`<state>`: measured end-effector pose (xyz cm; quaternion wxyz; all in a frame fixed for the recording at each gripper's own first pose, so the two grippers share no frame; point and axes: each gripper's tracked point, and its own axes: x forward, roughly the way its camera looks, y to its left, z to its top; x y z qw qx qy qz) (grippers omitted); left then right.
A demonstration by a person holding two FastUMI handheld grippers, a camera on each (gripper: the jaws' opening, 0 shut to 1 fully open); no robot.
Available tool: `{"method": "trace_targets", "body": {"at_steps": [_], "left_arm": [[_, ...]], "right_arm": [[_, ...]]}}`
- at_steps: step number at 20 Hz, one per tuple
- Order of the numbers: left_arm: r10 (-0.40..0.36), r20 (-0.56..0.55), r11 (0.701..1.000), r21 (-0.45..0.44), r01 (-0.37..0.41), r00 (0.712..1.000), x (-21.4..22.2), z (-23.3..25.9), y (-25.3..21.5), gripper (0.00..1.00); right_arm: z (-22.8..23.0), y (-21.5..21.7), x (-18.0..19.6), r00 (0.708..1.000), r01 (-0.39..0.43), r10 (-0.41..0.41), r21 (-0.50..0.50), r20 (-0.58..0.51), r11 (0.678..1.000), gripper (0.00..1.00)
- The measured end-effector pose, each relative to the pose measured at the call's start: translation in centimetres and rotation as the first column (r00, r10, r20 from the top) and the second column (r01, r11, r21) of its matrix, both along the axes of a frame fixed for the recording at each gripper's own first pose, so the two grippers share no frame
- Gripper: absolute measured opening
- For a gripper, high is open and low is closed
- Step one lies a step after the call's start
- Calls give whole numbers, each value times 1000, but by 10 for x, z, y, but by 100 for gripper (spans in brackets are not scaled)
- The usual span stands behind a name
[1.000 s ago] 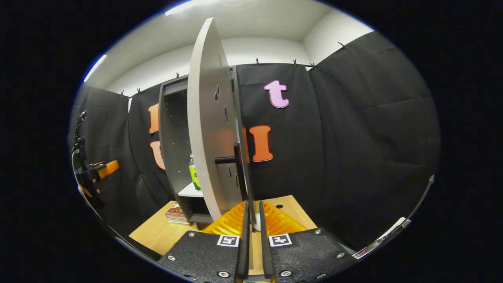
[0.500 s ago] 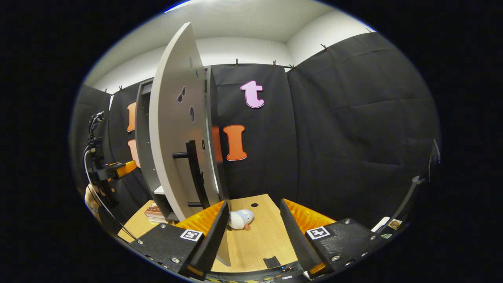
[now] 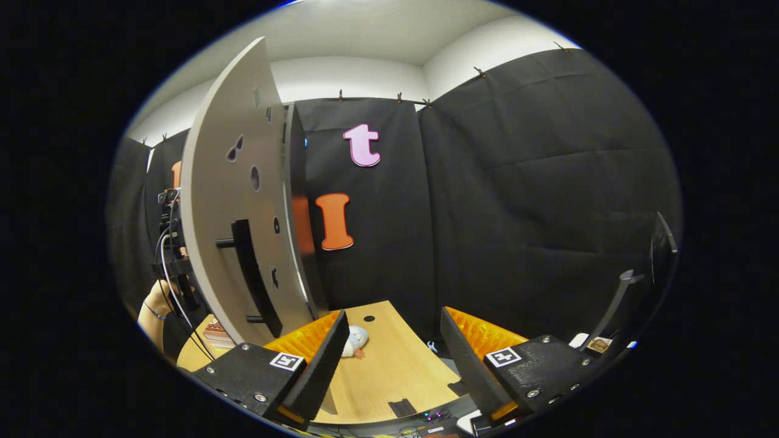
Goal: Open the cabinet door with the right hand, grasp the bottle in the cabinet with the left hand and place it on the coaster, then close the cabinet door with the right hand.
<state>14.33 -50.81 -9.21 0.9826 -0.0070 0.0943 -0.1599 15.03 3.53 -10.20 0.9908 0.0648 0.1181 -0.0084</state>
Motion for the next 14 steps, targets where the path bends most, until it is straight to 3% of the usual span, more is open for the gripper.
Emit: {"method": "trace_targets", "body": {"at_steps": [1, 4, 7, 13, 14], "left_arm": [[-1, -8, 1000, 2, 1, 1000, 7, -4, -4, 99], [-2, -39, 1000, -3, 2, 999, 31, -18, -14, 94], [14, -58, 1000, 13, -13, 998, 51, -33, -16, 100], [18, -85, 1000, 20, -17, 996, 67, -50, -12, 96], [14, -84, 1000, 19, -12, 996, 64, -49, -11, 82]], "right_arm": [[-1, -1, 1, 1000, 9, -9, 1, -4, 1000, 93], [-4, -4, 4, 999, 29, -29, -2, -16, 1000, 93], [-6, -8, 4, 999, 37, -37, -7, -26, 999, 93], [-9, -7, 6, 999, 40, -40, -7, -36, 999, 93], [-10, -7, 6, 998, 40, -40, -8, -39, 999, 93]]}}
